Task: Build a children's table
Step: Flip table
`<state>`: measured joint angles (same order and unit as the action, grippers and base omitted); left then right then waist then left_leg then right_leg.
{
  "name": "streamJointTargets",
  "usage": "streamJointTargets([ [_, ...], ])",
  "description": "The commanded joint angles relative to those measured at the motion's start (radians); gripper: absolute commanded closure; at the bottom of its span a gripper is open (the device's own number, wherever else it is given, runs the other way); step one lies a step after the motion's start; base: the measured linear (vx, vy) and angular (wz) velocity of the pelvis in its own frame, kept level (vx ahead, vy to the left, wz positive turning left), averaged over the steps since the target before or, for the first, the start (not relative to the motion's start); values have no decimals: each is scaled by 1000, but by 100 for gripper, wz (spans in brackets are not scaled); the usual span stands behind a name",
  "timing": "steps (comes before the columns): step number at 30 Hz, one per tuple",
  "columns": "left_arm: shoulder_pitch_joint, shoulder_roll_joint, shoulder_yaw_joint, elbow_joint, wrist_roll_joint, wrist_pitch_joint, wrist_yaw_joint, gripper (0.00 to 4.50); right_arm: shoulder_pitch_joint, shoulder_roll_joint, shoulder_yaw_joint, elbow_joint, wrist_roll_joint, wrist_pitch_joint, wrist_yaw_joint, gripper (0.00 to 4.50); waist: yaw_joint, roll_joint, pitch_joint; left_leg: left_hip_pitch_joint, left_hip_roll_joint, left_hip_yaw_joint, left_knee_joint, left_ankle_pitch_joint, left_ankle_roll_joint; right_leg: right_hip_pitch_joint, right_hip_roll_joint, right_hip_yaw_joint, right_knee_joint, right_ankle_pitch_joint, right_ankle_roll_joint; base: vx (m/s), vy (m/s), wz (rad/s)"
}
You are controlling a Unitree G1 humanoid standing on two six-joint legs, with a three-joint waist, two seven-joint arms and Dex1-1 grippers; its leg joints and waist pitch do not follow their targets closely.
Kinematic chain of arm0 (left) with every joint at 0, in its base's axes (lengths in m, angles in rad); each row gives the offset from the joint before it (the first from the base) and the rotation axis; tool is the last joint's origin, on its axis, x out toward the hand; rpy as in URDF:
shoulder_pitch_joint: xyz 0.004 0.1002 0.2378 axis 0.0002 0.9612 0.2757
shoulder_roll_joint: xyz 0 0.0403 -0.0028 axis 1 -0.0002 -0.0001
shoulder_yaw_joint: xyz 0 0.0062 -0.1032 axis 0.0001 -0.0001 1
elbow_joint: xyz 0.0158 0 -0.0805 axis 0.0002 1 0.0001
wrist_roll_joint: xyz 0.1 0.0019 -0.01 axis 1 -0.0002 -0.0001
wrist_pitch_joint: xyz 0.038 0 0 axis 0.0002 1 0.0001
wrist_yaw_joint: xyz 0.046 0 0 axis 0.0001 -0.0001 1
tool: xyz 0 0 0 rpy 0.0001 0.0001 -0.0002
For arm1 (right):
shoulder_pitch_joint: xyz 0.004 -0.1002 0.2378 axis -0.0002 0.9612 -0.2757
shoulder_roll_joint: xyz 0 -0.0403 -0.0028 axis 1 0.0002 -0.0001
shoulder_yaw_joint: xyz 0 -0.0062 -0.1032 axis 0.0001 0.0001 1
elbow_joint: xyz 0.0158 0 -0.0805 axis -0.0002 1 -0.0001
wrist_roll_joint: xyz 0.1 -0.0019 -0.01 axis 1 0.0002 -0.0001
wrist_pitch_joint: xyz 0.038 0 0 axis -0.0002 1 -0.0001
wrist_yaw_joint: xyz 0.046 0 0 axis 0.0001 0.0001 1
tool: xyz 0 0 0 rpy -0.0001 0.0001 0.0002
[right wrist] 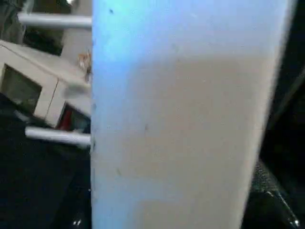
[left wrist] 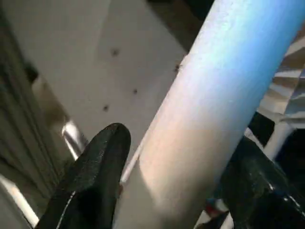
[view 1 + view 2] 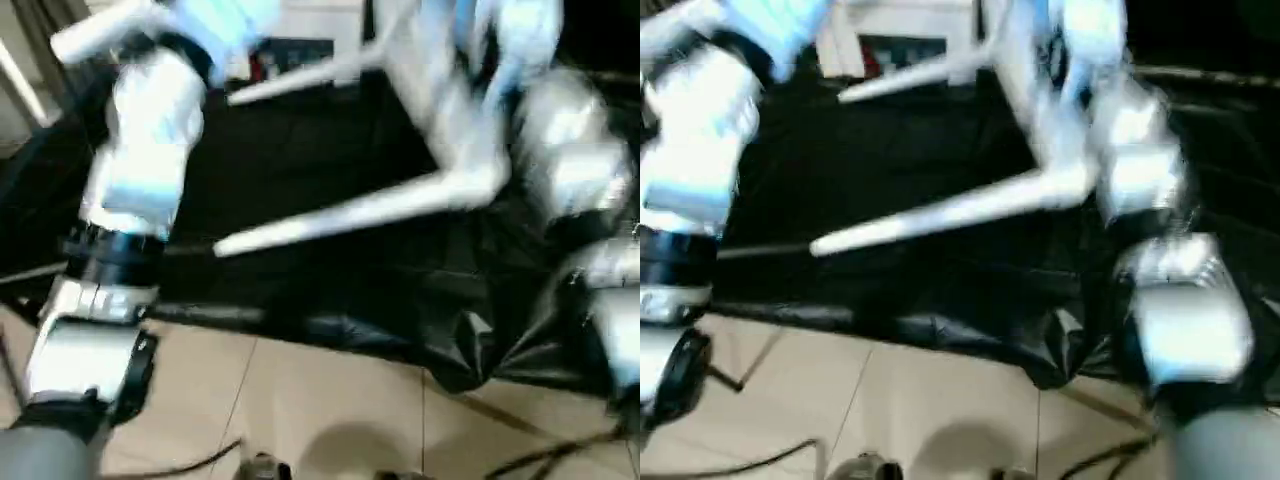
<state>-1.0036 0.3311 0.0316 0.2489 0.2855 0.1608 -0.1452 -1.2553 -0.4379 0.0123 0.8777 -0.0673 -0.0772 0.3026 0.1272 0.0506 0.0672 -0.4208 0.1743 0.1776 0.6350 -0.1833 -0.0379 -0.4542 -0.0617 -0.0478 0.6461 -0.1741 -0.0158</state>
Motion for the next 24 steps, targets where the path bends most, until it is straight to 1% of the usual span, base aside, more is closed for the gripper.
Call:
streamJointTargets([
  [1,-16,-46,113,14,-162,39,74,180,-46,-4,20,-5,-11,-69,28,251,-2,-40,-90,18,28,-7,-44,-77,101,75,-63,34,-66,-117,-243,0,0,0],
  [2,-13,-56,138,9,-177,56,80,180,-91,-14,40,21,-31,-93,40,251,-3,-36,-88,21,31,-9,-46,-94,89,71,-62,34,-66,-151,-234,0,0,0],
  [3,-10,-59,146,6,-182,64,80,180,-108,-18,47,31,-40,-102,43,251,-7,-38,-86,20,32,-10,-46,-110,81,69,-61,33,-67,-172,-231,0,0,0],
  [4,-4,-66,162,1,-194,79,82,180,-139,-24,62,48,-56,-120,52,251,-6,-40,-84,21,32,-9,-47,-119,79,68,-60,34,-72,-185,-224,0,0,0],
  [5,-4,-66,162,1,-194,79,82,180,-139,-24,62,48,-56,-120,52,251,-8,-37,-83,19,33,-12,-48,-132,70,68,-63,34,-72,-204,-214,0,0,0],
  [6,3,-73,179,-4,-200,94,83,180,-175,-30,77,75,-77,-143,62,251,-10,-38,-83,20,36,-14,-50,-136,62,66,-62,35,-70,-200,-208,0,0,0],
  [7,10,-78,190,-8,-206,109,81,180,-202,-36,89,94,-96,-158,63,251,-13,-41,-82,20,37,-13,-50,-139,60,66,-61,34,-71,-196,-208,0,0,0],
  [8,22,-83,207,-12,-214,126,83,180,-239,-42,101,121,-113,-179,71,251,-16,-43,-83,20,37,-14,-50,-143,56,67,-63,35,-67,-183,-217,0,0,0],
  [9,30,-86,217,-14,-219,138,84,180,-264,-45,109,140,-124,-192,76,251,-16,-42,-80,21,36,-12,-49,-151,60,65,-63,37,-71,-185,-217,0,0,0],
  [10,40,-87,226,-11,-229,152,81,180,-296,-47,111,166,-130,-205,94,251,-19,-50,-82,18,36,-13,-48,-145,63,69,-64,36,-64,-177,-223,0,0,0],
  [11,53,-89,236,-4,-237,164,79,180,-324,-50,120,186,-143,-217,107,251,-17,-51,-81,19,35,-11,-48,-144,68,67,-64,37,-69,-180,-222,0,0,0],
  [12,67,-87,240,5,-244,174,75,180,-350,-53,132,205,-160,-232,113,251,-18,-48,-80,16,36,-12,-47,-144,70,67,-64,37,-67,-180,-222,0,0,0],
  [13,88,-84,245,25,-249,173,70,180,-381,-56,152,223,-181,-248,123,251,-17,-46,-81,17,38,-13,-47,-142,68,65,-65,36,-65,-177,-226,0,0,0],
  [14,90,-84,245,27,-250,173,69,180,-384,-57,154,225,-184,-250,124,251,-19,-53,-79,14,37,-13,-47,-138,72,67,-64,36,-63,-167,-227,0,0,0],
  [15,101,-81,247,37,-254,172,68,181,-401,-58,165,236,-197,-260,128,251,-19,-51,-77,14,37,-13,-48,-142,73,65,-64,36,-65,-173,-224,0,0,0],
  [16,117,-77,252,58,-260,165,64,182,-430,-58,178,251,-214,-267,125,251,-18,-48,-76,15,38,-13,-48,-152,70,63,-64,37,-65,-186,-220,0,0,0],
  [17,134,-69,256,84,-259,152,65,182,-463,-59,197,264,-240,-278,114,251,-21,-51,-75,16,39,-14,-50,-165,63,62,-64,36,-66,-198,-218,0,0,0],
  [18,134,-69,256,84,-259,152,65,184,-463,-59,197,264,-240,-278,114,251,-23,-50,-74,18,41,-14,-52,-183,55,59,-62,36,-67,-208,-215,0,0,0],
  [19,144,-65,261,97,-256,146,64,191,-485,-60,209,279,-257,-289,105,251,-22,-48,-73,20,43,-16,-53,-194,47,58,-64,38,-67,-208,-211,0,0,0],
  [20,159,-63,264,112,-252,145,60,196,-517,-58,223,300,-277,-303,96,251,-25,-55,-74,19,44,-16,-53,-198,45,57,-64,37,-66,-210,-212,0,0,0],
  [21,159,-63,264,112,-252,145,60,200,-517,-58,223,300,-277,-303,96,251,-24,-52,-72,21,43,-16,-54,-212,38,56,-64,39,-67,-218,-209,0,0,0],
  [22,166,-62,265,118,-249,146,58,205,-535,-57,231,312,-288,-312,92,251,-24,-51,-71,22,44,-16,-55,-218,35,55,-64,40,-68,-219,-206,0,0,0],
  [23,166,-62,265,118,-249,146,58,211,-535,-57,231,312,-288,-312,92,251,-26,-50,-72,22,45,-18,-55,-221,30,55,-65,40,-65,-217,-207,0,0,0],
  [24,185,-67,277,134,-259,157,59,217,-570,-53,254,333,-322,-332,72,251,-28,-54,-72,20,47,-19,-57,-212,19,58,-66,40,-59,-185,-209,0,0,0],
])
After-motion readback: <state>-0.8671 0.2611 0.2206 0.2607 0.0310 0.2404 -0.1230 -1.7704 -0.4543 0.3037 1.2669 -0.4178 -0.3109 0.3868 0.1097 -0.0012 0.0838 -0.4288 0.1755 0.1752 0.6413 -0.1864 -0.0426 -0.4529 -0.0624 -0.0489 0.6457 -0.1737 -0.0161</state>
